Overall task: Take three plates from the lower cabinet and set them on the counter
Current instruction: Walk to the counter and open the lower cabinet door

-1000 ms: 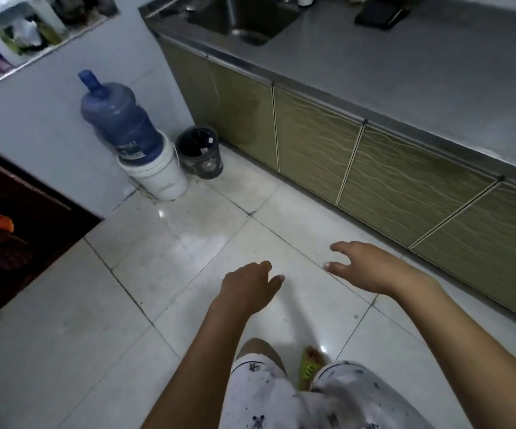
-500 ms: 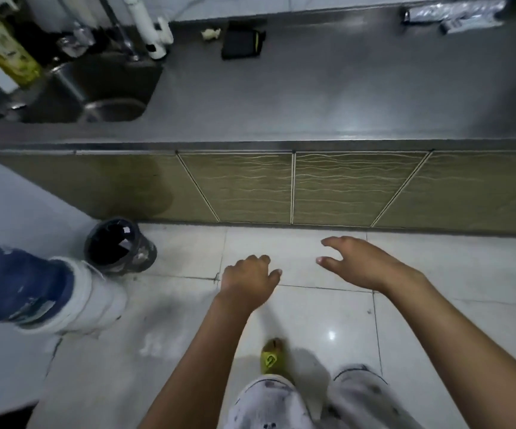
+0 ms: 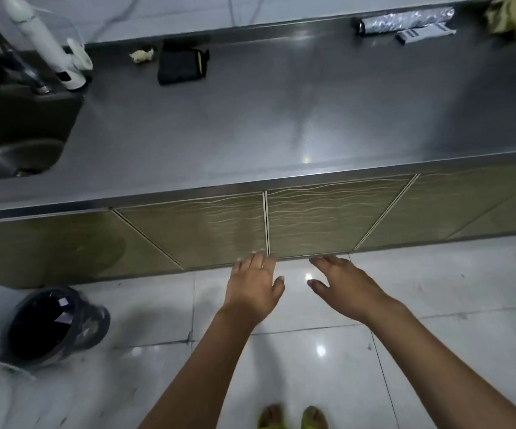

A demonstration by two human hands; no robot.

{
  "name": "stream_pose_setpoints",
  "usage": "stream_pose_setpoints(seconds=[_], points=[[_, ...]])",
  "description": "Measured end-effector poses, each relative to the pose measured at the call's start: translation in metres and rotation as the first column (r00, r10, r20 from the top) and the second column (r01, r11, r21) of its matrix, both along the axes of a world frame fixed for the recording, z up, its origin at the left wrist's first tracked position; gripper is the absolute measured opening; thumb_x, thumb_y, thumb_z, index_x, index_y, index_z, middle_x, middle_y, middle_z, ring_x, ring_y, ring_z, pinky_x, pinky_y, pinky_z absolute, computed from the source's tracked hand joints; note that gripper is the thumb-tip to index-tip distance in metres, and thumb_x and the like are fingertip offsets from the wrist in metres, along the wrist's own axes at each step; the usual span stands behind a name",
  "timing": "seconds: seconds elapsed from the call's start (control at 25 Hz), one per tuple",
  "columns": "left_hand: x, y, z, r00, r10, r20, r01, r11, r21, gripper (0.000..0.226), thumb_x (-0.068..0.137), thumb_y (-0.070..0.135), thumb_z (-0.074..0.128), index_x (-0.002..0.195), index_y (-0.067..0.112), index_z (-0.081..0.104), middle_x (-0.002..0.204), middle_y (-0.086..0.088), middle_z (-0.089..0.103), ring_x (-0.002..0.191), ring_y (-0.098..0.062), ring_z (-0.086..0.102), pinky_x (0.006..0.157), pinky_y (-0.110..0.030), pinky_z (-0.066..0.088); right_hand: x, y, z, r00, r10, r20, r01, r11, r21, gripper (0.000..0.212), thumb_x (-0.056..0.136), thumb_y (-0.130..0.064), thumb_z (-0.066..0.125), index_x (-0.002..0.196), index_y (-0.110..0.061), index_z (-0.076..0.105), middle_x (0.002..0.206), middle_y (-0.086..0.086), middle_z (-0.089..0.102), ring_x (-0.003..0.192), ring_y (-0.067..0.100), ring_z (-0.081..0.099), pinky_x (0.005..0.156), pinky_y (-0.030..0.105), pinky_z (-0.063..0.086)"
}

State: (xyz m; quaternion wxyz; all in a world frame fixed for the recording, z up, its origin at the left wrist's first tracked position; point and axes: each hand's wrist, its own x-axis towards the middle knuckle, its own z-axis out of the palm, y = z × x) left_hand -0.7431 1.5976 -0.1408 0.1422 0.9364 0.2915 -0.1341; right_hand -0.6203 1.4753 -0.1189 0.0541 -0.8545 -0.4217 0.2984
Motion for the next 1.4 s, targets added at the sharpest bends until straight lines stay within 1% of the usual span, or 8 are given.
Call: stream_pose_setpoints(seconds=[0.12, 0.32, 0.52, 0.72, 0.8, 0.92, 1.24, 1.4], points=[[0.043, 0.026, -0.074, 0.994, -0.053, 0.092, 0.039, 0.989, 0.145, 0.059, 0.095, 0.038, 0.036, 0.148, 0.015, 0.027, 0.158, -0.010, 0.026, 0.147, -0.023, 0.022, 0.121, -0.040, 0.012, 0.036, 0.032, -0.068, 0.994, 0.001, 0.110, -0.014, 0.993, 0.116, 0.054, 0.096, -0.031, 0.044, 0.145, -0.020, 0.027, 0.155, 0.008, 0.028, 0.141, 0.027, 0.027, 0.112, 0.039, 0.031], [0.104, 0.073, -0.165, 0.929, -0.265, 0.257, 0.079, 0.824, 0.562, 0.067, 0.079, 0.042, 0.036, 0.133, 0.005, 0.052, 0.137, -0.019, 0.055, 0.127, -0.031, 0.054, 0.106, -0.049, 0.040, 0.078, 0.083, -0.168, 0.915, -0.015, 0.402, -0.141, 0.925, 0.353, 0.068, 0.095, -0.026, 0.048, 0.150, -0.024, 0.009, 0.161, 0.008, -0.004, 0.148, 0.025, 0.003, 0.119, 0.044, 0.012], [0.147, 0.132, -0.200, 0.874, -0.350, 0.338, -0.037, 0.645, 0.763, 0.079, 0.071, 0.054, 0.038, 0.132, 0.004, 0.039, 0.138, -0.018, 0.040, 0.127, -0.032, 0.035, 0.109, -0.050, 0.024, 0.121, 0.138, -0.230, 0.669, -0.092, 0.737, -0.335, 0.849, 0.409, 0.096, 0.077, -0.040, 0.068, 0.149, -0.024, 0.008, 0.157, 0.013, 0.003, 0.146, 0.029, 0.002, 0.117, 0.053, 0.009], [0.154, 0.144, -0.193, 0.883, -0.266, 0.386, -0.166, 0.593, 0.788, 0.079, 0.080, 0.056, 0.043, 0.139, 0.004, 0.036, 0.140, -0.017, 0.049, 0.130, -0.033, 0.039, 0.110, -0.051, 0.034, 0.131, 0.164, -0.228, 0.486, -0.198, 0.851, -0.382, 0.828, 0.410, 0.105, 0.076, -0.046, 0.068, 0.148, -0.021, -0.005, 0.156, 0.013, 0.014, 0.143, 0.030, 0.006, 0.114, 0.055, 0.002], [0.153, 0.140, -0.192, 0.884, -0.248, 0.397, -0.200, 0.567, 0.799, 0.076, 0.077, 0.050, 0.057, 0.137, 0.004, 0.045, 0.137, -0.016, 0.053, 0.126, -0.031, 0.050, 0.110, -0.051, 0.034, 0.124, 0.167, -0.220, 0.544, -0.204, 0.814, -0.330, 0.840, 0.430, 0.089, 0.091, -0.040, 0.051, 0.147, -0.022, -0.017, 0.160, 0.011, 0.002, 0.147, 0.028, -0.003, 0.115, 0.052, -0.006], [0.151, 0.133, -0.194, 0.878, -0.243, 0.413, -0.228, 0.546, 0.806, 0.070, 0.056, 0.039, 0.075, 0.116, 0.004, 0.065, 0.114, -0.015, 0.069, 0.106, -0.031, 0.065, 0.099, -0.053, 0.045, 0.114, 0.169, -0.214, 0.623, -0.233, 0.747, -0.280, 0.825, 0.491, 0.078, 0.093, -0.031, 0.047, 0.150, -0.020, -0.006, 0.160, 0.009, 0.003, 0.148, 0.027, -0.002, 0.117, 0.054, -0.005], [0.140, 0.106, -0.208, 0.651, -0.363, 0.667, -0.281, 0.701, 0.655, 0.066, 0.075, 0.024, 0.051, 0.138, 0.008, 0.039, 0.143, -0.016, 0.048, 0.136, -0.033, 0.042, 0.118, -0.053, 0.014, 0.108, 0.144, -0.213, 0.719, -0.290, 0.632, -0.322, 0.667, 0.672, 0.090, 0.082, -0.022, 0.064, 0.150, -0.024, 0.004, 0.155, 0.005, 0.012, 0.143, 0.020, 0.001, 0.118, 0.049, -0.005], [0.111, 0.073, -0.206, 0.269, -0.235, 0.934, 0.036, 0.971, 0.234, 0.060, 0.080, 0.007, 0.052, 0.138, 0.017, 0.038, 0.142, 0.001, 0.036, 0.134, -0.007, 0.038, 0.115, -0.029, 0.034, 0.088, 0.119, -0.220, 0.695, -0.346, 0.630, -0.369, 0.580, 0.726, 0.095, 0.074, -0.024, 0.074, 0.141, -0.039, 0.009, 0.141, -0.002, 0.010, 0.136, 0.020, 0.004, 0.113, 0.052, -0.002]])
